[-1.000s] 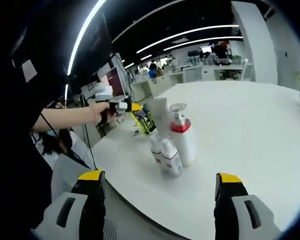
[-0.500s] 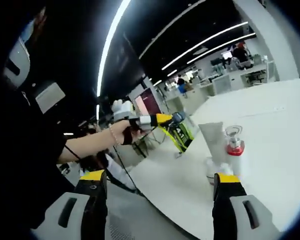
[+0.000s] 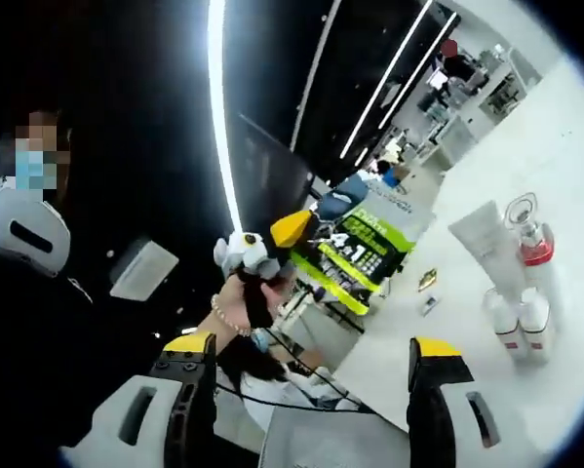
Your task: Arrange the skincare products in the storage area until every visible bottle or jar stands upright without overlapping.
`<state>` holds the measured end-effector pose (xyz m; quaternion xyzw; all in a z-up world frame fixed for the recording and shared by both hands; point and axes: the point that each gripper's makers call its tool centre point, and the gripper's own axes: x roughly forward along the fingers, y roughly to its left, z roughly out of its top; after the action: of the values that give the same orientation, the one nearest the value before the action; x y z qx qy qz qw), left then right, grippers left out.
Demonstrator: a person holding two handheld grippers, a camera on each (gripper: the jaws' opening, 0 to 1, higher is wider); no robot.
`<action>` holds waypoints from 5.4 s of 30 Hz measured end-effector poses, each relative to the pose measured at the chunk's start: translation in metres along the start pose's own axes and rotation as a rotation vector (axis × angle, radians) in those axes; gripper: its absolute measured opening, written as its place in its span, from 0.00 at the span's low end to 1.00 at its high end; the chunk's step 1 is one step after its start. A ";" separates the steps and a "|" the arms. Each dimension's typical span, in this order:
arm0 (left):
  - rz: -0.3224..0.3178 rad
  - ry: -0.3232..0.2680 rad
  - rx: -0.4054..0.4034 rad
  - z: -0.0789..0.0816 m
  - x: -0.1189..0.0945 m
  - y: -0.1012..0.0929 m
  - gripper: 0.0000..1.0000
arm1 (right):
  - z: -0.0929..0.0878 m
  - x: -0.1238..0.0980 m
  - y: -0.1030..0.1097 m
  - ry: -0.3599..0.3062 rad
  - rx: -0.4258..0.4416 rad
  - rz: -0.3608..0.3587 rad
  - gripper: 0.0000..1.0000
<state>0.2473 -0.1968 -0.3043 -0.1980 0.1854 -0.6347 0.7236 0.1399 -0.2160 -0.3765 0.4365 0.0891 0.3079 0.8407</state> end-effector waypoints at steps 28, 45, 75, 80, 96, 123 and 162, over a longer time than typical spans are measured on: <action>-0.205 -0.070 -0.068 -0.003 -0.006 -0.085 0.01 | 0.063 -0.006 0.038 -0.408 0.295 0.294 0.00; -0.156 -0.037 -0.126 -0.037 -0.020 -0.075 0.26 | 0.053 -0.011 0.079 -0.140 -0.162 0.234 0.00; -0.139 -0.075 -0.278 -0.056 -0.013 -0.076 0.00 | 0.023 -0.011 0.060 0.050 -0.450 0.058 0.52; -0.120 -0.081 -0.321 -0.062 -0.012 -0.062 0.00 | 0.016 -0.011 0.044 0.100 -0.509 -0.004 0.70; -0.006 -0.077 -0.413 -0.081 -0.014 -0.025 0.00 | 0.014 -0.037 -0.015 0.141 -0.586 -0.177 0.99; 0.217 0.029 -0.545 -0.151 -0.004 0.095 0.00 | 0.006 -0.090 -0.086 0.202 -0.594 -0.412 0.99; 0.514 0.352 -0.390 -0.243 0.015 0.180 0.08 | 0.005 -0.108 -0.103 0.257 -0.590 -0.507 0.98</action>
<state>0.2752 -0.2028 -0.6056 -0.1668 0.4686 -0.4091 0.7650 0.1012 -0.3280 -0.4672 0.0989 0.2059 0.1553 0.9611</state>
